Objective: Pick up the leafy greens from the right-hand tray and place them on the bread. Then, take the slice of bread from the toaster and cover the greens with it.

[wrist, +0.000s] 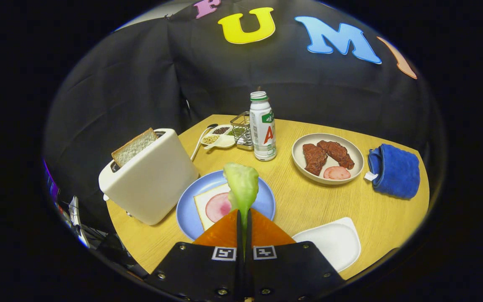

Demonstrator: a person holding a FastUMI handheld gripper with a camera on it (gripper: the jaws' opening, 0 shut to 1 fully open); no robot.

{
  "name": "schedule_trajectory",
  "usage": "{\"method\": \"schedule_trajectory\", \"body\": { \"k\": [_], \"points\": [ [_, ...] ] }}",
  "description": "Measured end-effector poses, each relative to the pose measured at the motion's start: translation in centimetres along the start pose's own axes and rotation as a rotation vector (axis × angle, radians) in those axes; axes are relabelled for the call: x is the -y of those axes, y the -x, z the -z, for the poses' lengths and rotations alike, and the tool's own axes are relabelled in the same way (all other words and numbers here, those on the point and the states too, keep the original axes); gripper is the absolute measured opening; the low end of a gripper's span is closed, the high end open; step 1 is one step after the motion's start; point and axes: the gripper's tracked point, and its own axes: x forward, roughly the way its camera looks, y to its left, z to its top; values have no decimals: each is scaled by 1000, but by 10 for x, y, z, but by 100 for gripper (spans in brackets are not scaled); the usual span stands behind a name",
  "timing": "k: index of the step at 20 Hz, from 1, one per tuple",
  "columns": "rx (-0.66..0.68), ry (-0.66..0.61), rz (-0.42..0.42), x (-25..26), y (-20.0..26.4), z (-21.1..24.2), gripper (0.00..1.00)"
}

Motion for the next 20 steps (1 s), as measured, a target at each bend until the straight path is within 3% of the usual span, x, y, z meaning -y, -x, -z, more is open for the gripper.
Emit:
{"method": "schedule_trajectory", "body": {
  "k": [11,13,16,20],
  "points": [
    [-22,23,-26,-41,-55,-9,3],
    [-44,41,-19,-43,-61,-4,8],
    [-36,56,18,-36,-62,-5,37],
    [3,32,13,-36,-48,-13,41]
  ]
}}
